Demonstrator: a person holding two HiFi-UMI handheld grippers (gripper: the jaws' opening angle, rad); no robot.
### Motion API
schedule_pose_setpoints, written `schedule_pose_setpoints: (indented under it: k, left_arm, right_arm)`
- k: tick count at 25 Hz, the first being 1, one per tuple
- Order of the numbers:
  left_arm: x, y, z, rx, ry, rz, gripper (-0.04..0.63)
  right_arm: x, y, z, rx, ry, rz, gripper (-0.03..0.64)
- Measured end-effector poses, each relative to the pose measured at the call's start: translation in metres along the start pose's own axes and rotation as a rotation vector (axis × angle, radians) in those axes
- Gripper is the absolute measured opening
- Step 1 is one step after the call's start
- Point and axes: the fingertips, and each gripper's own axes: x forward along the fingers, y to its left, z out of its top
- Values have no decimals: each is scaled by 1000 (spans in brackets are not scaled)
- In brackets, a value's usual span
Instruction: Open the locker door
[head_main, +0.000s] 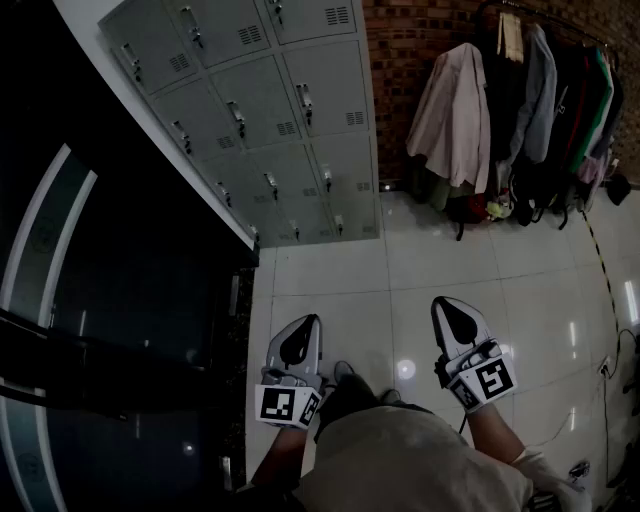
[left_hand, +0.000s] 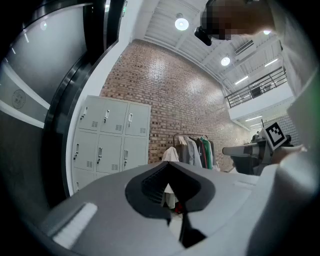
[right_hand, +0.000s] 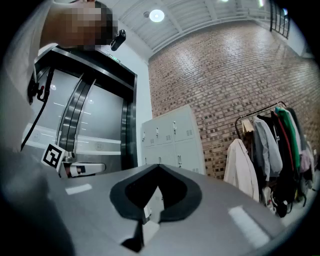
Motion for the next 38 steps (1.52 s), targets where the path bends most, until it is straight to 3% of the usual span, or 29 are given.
schedule_pose_setpoints:
  k: [3,6,12,19,23,27,32,35,38]
  left_arm:
    - [9,10,-3,-1,1,-6,77]
    - [18,19,-7,-5,-2,-13,77]
    - [50,45,-16,-15,-1,-29,77]
    - [102,98,-27,-25,-17,-44,77]
    - [133,132,-37,-25,-6,-47,77]
    - [169,171,-50,-39,12,-52,77]
    - [206,213,-67,-40,29,-75,77]
    - [227,240,-76,-45,30,-88,77]
    - [244,268,-87,-54,37,-97,77]
  right_arm:
    - [7,-4,-14,16,71,-9,0]
    - [21,-9,-9,2,8,-14,0]
    - [53,-24,-16,-15,7,-36,0]
    - [116,-47,-31,-22,8,-49,0]
    - [154,-57,-59,-6,106,-56,0]
    - [206,-72,-64,-12,51,-61,0]
    - [261,-84,-78,9,46,-75,0]
    - [290,-93,-100,11,105,-85,2]
    - [324,-101,-110,-2,72,-96,2]
